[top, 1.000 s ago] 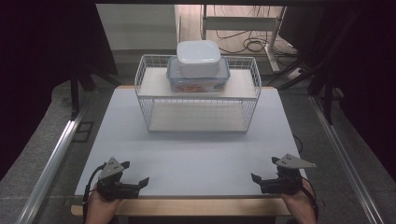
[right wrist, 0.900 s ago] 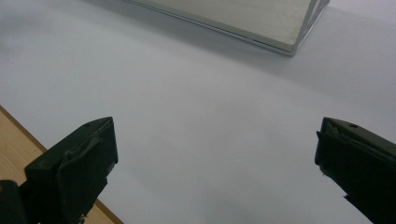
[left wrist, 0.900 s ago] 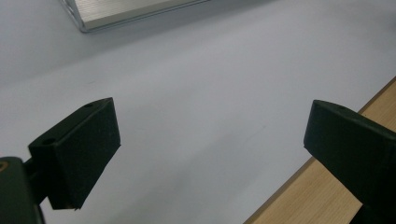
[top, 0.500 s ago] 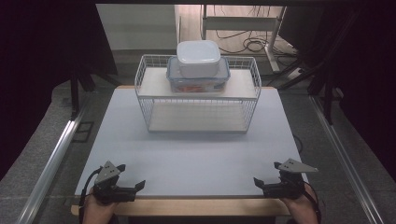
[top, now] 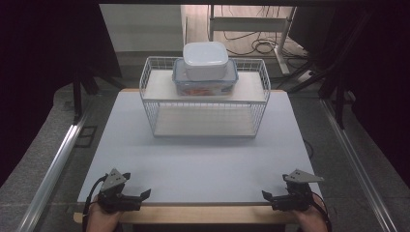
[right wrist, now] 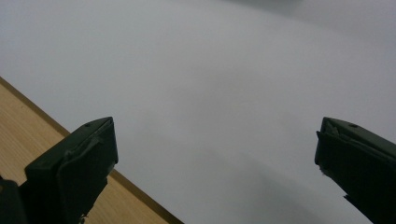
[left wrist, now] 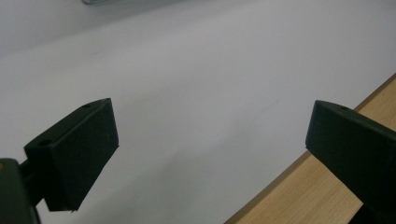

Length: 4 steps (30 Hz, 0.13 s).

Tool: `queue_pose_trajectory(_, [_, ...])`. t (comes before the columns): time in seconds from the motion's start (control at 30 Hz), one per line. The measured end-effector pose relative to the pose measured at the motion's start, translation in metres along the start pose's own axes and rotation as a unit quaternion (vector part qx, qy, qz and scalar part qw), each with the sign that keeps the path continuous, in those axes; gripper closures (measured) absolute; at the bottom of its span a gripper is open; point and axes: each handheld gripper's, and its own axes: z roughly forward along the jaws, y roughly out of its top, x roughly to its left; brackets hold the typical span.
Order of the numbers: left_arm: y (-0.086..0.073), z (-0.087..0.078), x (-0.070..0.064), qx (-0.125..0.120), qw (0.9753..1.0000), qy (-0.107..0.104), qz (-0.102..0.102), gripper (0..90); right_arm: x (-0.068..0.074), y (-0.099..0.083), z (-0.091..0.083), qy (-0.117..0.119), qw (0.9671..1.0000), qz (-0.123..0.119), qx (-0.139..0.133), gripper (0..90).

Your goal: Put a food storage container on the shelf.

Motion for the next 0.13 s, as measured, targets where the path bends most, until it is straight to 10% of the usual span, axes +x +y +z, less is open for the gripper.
queue_pose_trajectory(0.13, [0.0005, 0.0007, -0.0001, 0.002, 1.0000, 0.000, 0.001, 2.4, 0.0006, -0.0001, 0.0012, 0.000, 1.0000, -0.004, 0.004, 0.0])
